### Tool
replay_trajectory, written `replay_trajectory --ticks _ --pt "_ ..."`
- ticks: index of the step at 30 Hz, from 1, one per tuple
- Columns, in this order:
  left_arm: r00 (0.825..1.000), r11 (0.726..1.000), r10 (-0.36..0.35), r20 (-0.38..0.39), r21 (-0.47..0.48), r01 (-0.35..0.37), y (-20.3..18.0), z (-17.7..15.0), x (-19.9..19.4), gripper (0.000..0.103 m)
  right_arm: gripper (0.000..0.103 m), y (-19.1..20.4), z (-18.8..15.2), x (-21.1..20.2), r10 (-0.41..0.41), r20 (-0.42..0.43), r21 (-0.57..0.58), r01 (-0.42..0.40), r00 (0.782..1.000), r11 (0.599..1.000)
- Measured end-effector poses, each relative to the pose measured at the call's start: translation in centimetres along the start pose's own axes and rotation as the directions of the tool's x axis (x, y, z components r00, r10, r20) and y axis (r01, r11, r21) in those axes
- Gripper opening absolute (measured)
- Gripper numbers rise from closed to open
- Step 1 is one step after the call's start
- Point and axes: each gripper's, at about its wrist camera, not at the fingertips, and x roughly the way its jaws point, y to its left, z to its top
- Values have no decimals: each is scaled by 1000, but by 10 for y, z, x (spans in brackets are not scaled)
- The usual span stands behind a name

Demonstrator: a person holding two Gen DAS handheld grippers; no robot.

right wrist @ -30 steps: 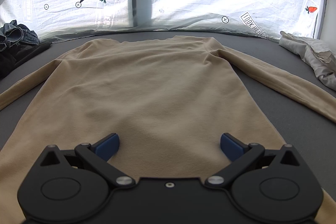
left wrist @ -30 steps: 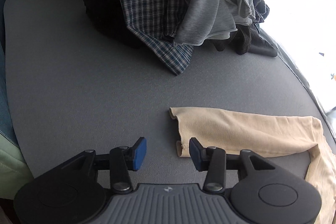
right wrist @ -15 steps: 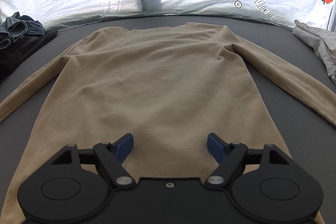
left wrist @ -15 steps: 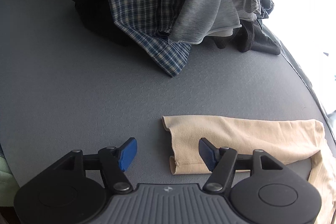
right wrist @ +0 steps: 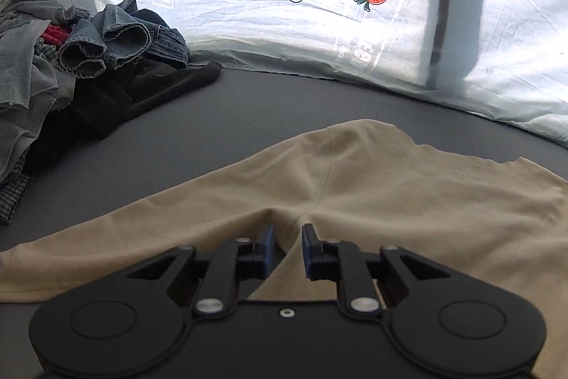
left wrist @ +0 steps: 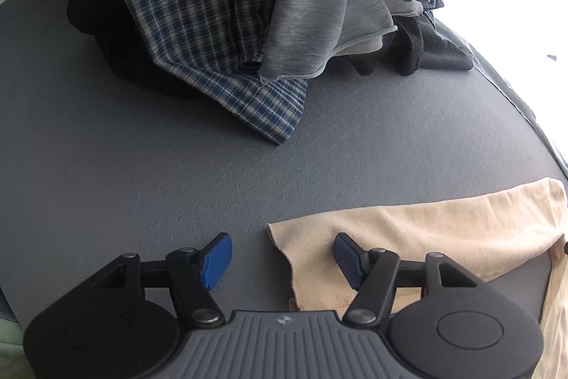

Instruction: Fold clothes

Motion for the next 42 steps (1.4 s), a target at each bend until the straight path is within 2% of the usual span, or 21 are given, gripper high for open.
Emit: replay_trajectory --ticks 3,4,9,11,12,13,14,15,16,21,23,25,28,31,33,35,36,38,41,42 --pt "999 998 38 -10 53 -37 -9 1 3 64 17 11 0 26 -2 -60 -16 1 998 1000" --pt "999 996 47 -11 74 -46 -12 1 4 64 17 14 -3 28 -15 -51 -45 13 999 999" --pt "998 991 67 -11 113 -65 -16 0 6 64 17 23 -10 16 -37 -92 -125 26 995 992" --pt "998 989 66 -9 135 -64 -19 0 6 56 17 21 -15 10 -40 -103 -107 29 994 994" --pt "999 987 49 -7 154 -47 -21 0 6 53 17 19 -19 6 -41 -104 -85 32 994 996" --pt "999 985 32 -6 172 -30 -22 1 5 42 17 16 -22 2 -42 -102 -55 36 994 998" --pt "1000 982 14 -7 187 -13 -24 0 5 27 17 13 -26 -2 -42 -99 -25 40 994 999" --pt "1000 981 -3 -14 195 6 -25 0 4 20 17 10 -29 -6 -42 -95 1 42 995 999" --pt "1000 979 -21 -22 203 25 -26 -1 3 7 17 8 -31 -12 -43 -86 26 45 995 999" --pt "996 985 -81 -29 149 85 -23 0 1 5 17 3 -39 -37 -48 -45 85 51 998 995" --pt "991 984 -135 -23 111 137 -23 4 -4 5 17 1 -44 -43 -53 -35 114 57 998 992" --pt "982 974 -187 -5 128 186 -33 8 -15 5 19 -2 -49 -47 -62 -33 148 66 998 987" --pt "953 938 -302 7 182 296 -57 7 -35 5 19 -8 -54 -55 -48 -47 184 56 998 981" --pt "902 877 -432 -21 224 426 -91 -1 -47 5 19 -16 -58 -65 -16 -46 226 26 999 974" --pt "853 821 -518 -71 238 518 -114 -8 -49 5 19 -22 -61 -74 -8 -42 268 19 999 963" --pt "783 750 -594 -184 224 622 -136 -18 -42 9 19 -29 -67 -80 4 -47 317 11 999 948" --pt "756 733 -610 -236 195 652 -143 -26 -34 13 20 -32 -70 -83 13 -52 343 6 999 939" --pt "737 745 -604 -304 113 658 -151 -43 -19 18 20 -39 -78 -89 33 -58 389 -8 998 921" --pt "729 769 -577 -368 56 636 -147 -62 -14 22 21 -43 -90 -99 60 -69 422 -25 996 906" --pt "732 772 -582 -354 44 634 -141 -64 -16 24 21 -43 -93 -102 72 -66 427 -38 995 904"
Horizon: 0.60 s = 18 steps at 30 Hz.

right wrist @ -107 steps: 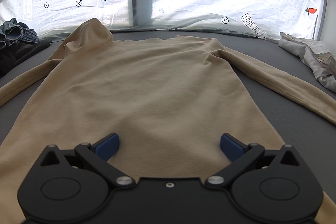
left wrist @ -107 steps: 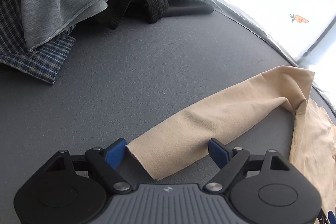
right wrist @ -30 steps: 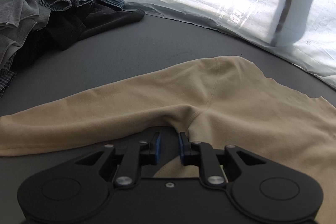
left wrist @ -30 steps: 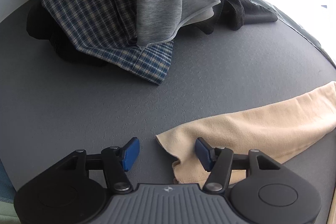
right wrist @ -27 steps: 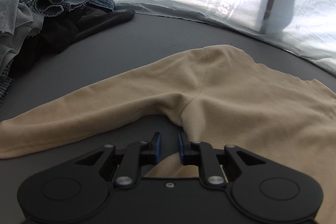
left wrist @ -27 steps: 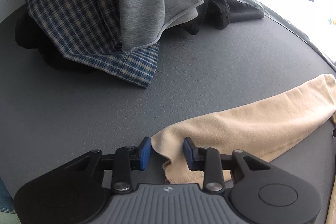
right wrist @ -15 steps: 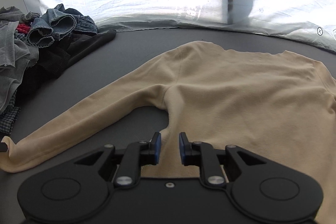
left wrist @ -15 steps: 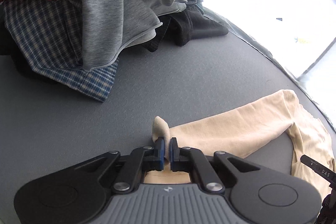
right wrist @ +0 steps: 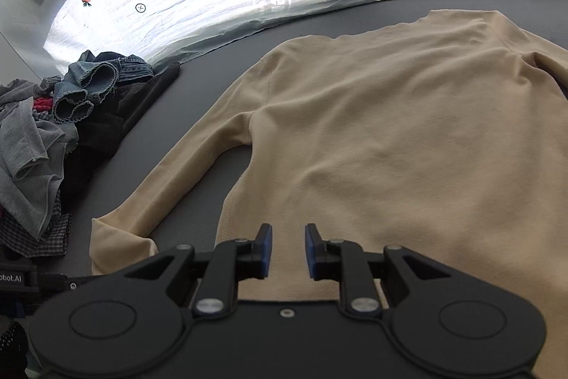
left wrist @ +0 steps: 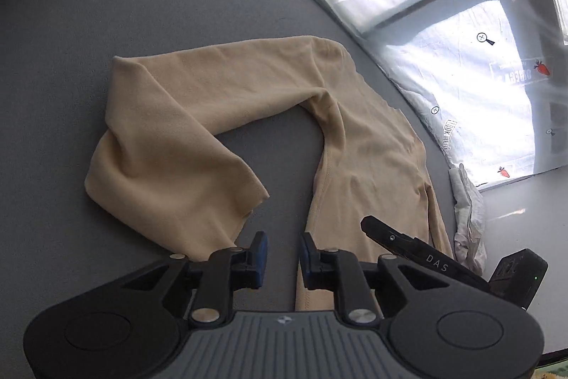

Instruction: Fold clothes

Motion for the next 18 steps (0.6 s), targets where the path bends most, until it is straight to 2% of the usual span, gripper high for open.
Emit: replay_trajectory --ticks 2,5,8,9,10,12,14,18 --pt "999 999 -1 49 -38 3 7 -6 -10 34 21 -1 -7 -6 26 -3 7 -26 1000 1000" --pt "993 993 71 92 -105 -61 20 -9 -21 35 21 5 -17 -10 70 -23 -3 -70 997 998" --pt "975 966 217 40 -152 -209 36 -19 -28 36 22 16 -22 -9 128 -40 3 -128 991 992" --pt "971 958 240 21 -166 -233 43 -23 -30 36 24 20 -23 -7 156 -46 13 -155 987 988" --pt "969 953 247 8 -185 -242 50 -27 -33 36 25 25 -24 -4 180 -53 21 -179 982 984" --pt "976 951 219 13 -227 -211 62 -33 -43 36 27 34 -26 2 206 -68 23 -204 976 979" --pt "969 945 245 22 -229 -234 69 -36 -53 36 29 44 -27 9 218 -80 22 -217 973 976" --pt "964 933 261 47 -270 -240 89 -37 -74 36 42 62 -31 26 222 -94 19 -221 970 975"
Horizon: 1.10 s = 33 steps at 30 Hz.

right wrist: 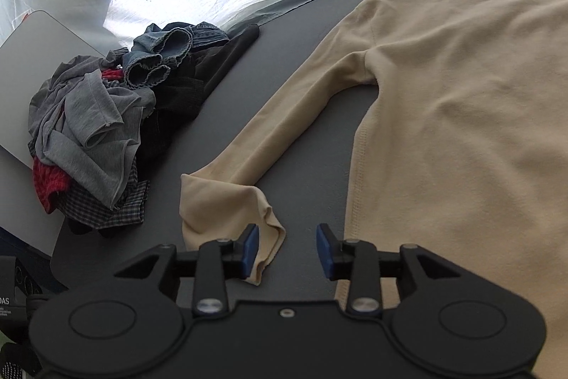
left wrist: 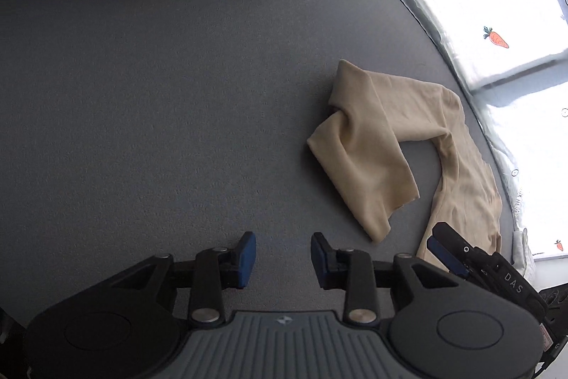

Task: Fold clothes
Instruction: 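Grasp the folded sleeve cuff with the right tool and lay it across the body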

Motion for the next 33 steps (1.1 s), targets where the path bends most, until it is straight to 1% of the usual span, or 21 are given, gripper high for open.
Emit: replay_trajectory --ticks 3,4,6,9,11,12,13,14,17,19,23,26,28,33 --pt "1000 999 -5 4 -34 5 17 9 -4 36 43 9 -1 17 -36 -3 -31 36 999 999" --pt "1000 999 -11 -3 -34 10 21 12 -4 36 45 12 -1 22 -52 5 -38 53 999 998" --pt "999 1000 -23 -26 -17 22 24 17 -2 37 47 16 -1 31 -82 19 -58 83 996 995" --pt "998 999 -27 -57 30 28 20 22 4 42 47 21 1 41 -77 33 -72 80 996 994" --pt "997 998 -33 -69 49 36 17 26 8 50 37 25 1 47 -87 41 -95 91 995 991" --pt "997 997 -34 -72 60 39 14 27 9 53 19 27 0 48 -98 43 -110 102 994 989" --pt "997 996 -32 -73 75 38 11 27 10 58 5 26 -1 48 -101 43 -119 106 994 987" --pt "997 995 -24 -73 92 30 6 27 12 61 4 25 -2 45 -96 48 -116 101 994 988" --pt "998 992 17 -59 130 -10 -6 24 15 66 3 17 -7 26 -56 97 -83 65 994 994" --pt "999 991 28 -33 134 -23 -14 20 17 67 2 12 -8 12 -59 118 -89 70 991 994" --pt "1000 992 26 2 126 -26 -36 5 22 67 2 -2 -7 -17 -55 124 -98 67 991 993" --pt "1000 989 4 -1 149 -4 -61 -19 28 67 2 -13 -5 -43 -49 129 -132 67 990 989" --pt "1000 985 5 -3 172 -5 -78 -36 33 67 2 -22 -2 -58 -40 129 -155 60 991 986" --pt "1000 981 5 28 195 -11 -114 -76 40 67 2 -48 4 -88 -32 113 -197 54 993 979"
